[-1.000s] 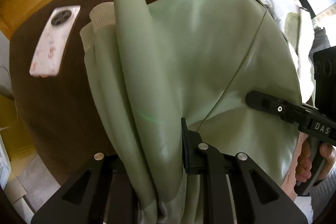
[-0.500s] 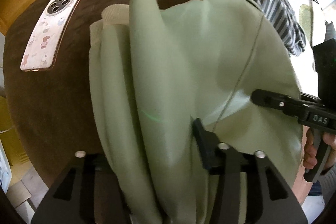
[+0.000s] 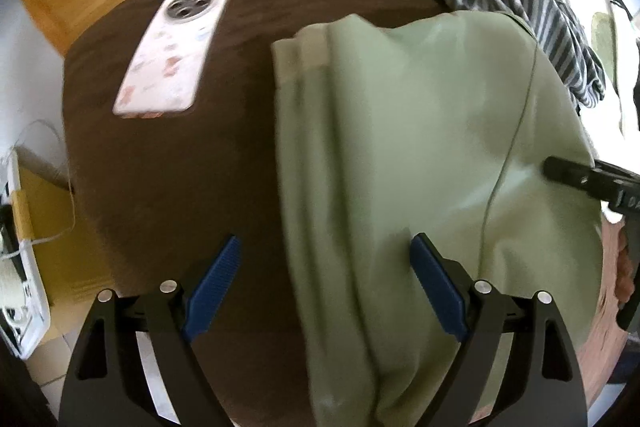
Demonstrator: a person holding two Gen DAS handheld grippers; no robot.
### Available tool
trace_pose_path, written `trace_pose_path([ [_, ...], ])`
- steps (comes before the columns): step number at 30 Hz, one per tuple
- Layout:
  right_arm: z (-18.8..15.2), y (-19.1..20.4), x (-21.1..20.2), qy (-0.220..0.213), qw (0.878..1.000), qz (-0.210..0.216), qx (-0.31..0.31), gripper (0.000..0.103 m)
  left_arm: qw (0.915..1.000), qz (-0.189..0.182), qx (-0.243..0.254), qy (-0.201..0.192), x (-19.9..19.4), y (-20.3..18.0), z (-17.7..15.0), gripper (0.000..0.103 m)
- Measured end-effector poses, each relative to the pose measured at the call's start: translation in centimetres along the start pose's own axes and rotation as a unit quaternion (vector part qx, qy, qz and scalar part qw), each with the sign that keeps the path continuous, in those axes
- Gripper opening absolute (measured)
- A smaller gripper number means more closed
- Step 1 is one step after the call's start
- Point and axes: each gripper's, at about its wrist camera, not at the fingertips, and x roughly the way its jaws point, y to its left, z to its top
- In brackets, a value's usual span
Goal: Fold large clothes
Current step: 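Lower the jacket bundle onto the bed and open both tools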
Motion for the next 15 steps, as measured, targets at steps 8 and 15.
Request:
trace_pose_path([
  [8,-2.6,0.0,-5.2,-0.041,0.998,-0.046,-0.009,0.072,0.9998,0.01,-0.014,-0.008,-1.3,1.8,-2.4,0.085],
  [15,-5.6,2.3,-8.8,-0.094,0.992,-0.079,0.0,0.083,0.9976,0.03,-0.013,-0.062,-6.5,2.2,-4.2,0.079],
])
